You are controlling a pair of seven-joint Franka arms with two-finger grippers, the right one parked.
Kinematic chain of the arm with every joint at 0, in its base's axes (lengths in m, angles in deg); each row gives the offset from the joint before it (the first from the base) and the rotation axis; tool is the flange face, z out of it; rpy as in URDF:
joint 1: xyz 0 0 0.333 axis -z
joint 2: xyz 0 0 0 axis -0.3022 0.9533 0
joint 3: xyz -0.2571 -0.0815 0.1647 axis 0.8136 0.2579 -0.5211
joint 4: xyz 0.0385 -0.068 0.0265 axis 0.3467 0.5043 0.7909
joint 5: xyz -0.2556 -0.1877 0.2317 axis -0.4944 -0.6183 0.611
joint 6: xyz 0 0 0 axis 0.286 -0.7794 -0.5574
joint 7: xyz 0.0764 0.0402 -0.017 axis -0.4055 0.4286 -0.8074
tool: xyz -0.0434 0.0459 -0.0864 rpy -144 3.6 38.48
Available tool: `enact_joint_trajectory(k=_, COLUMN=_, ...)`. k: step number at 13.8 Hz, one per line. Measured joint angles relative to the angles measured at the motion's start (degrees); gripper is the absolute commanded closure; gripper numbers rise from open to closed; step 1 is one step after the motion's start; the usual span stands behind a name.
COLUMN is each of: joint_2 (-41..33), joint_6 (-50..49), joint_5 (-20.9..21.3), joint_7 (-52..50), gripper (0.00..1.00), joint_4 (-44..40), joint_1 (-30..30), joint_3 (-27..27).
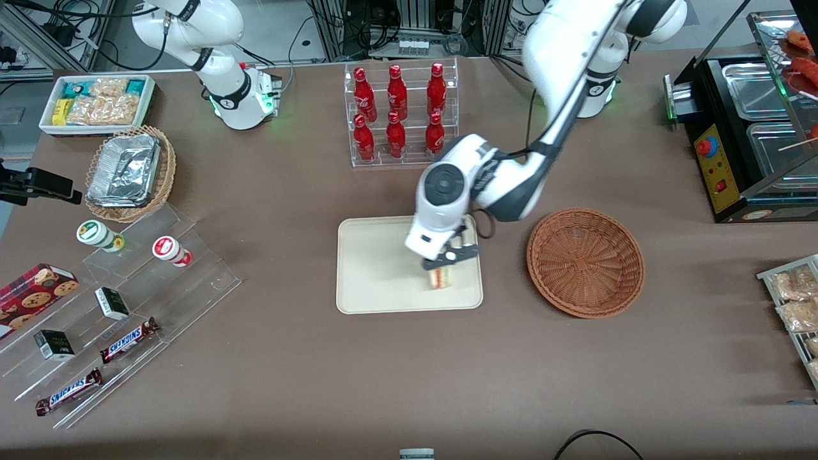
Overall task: Place sandwich from basket to tray
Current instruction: 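Lift the sandwich and carry it over the cream tray, then lower the sandwich onto the tray and open the left gripper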
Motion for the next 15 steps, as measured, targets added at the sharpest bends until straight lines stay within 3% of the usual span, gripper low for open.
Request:
enact_joint_trajectory(k=6, joint_2=6.20, joint_6=4.69, joint_5=0.01, joint_7=-4.32, gripper=1.00, joint_4=-4.40, joint_1=4.76, joint_3=-0.23)
enact_joint_trajectory(k=11, joint_2=9.37, joint_6=-7.48, joint_5=1.09, joint_7=-4.65, gripper=1.00, joint_4=-13.65, joint_1=4.73, joint_3=-0.97)
enact_joint_trajectory(k=15, joint_2=13.44, joint_6=-8.99, joint_5=1.85, joint_7=-8.03, gripper=1.00, joint_4=-18.28, joint_1=4.88, joint_3=-0.94)
